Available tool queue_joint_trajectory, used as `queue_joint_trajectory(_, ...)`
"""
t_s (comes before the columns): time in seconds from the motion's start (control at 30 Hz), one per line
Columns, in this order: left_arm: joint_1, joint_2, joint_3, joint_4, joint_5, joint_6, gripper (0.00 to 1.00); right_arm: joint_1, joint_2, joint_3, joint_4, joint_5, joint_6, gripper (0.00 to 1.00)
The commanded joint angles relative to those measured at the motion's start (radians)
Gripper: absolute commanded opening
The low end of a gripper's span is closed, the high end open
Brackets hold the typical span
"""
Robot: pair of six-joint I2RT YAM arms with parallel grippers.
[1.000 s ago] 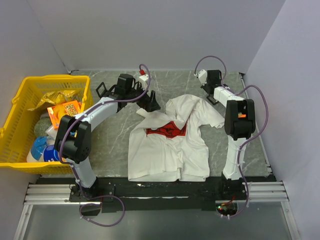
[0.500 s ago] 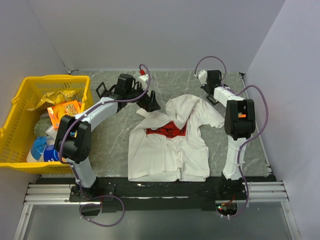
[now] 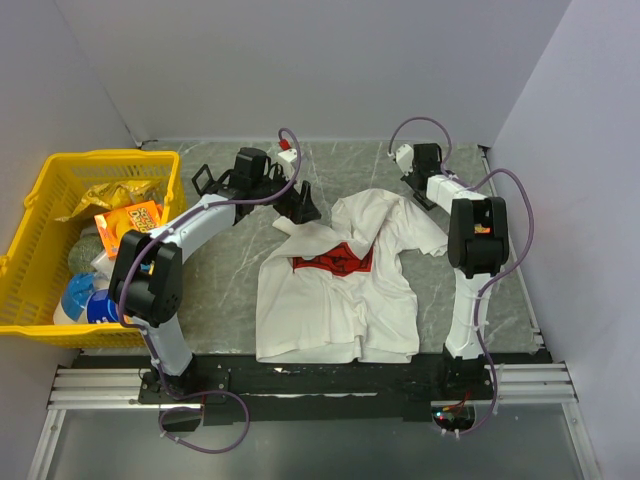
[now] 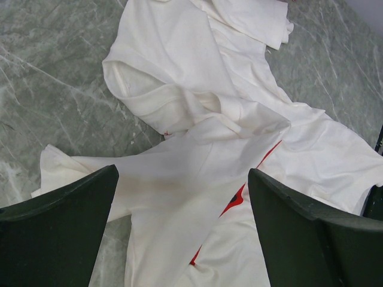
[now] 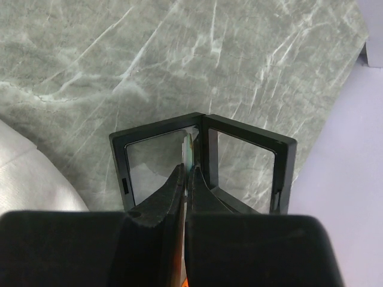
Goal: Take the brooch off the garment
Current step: Place the brooch in the brooch box.
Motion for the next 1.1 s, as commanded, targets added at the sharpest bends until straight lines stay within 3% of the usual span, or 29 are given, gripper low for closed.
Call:
queue_joint_trajectory(0.0, 0.003, -0.007, 0.0, 0.033, 0.025, -0.012, 0.96, -0.011, 0.008, -0.006, 0.001, -0.009, 0.01, 0.0)
queue_joint_trajectory(1.07, 0.005, 0.007, -0.004, 0.044, 0.031, -0.018, 0.96, -0.011, -0.048, -0.025, 0.061, 0.006, 0.026, 0.0)
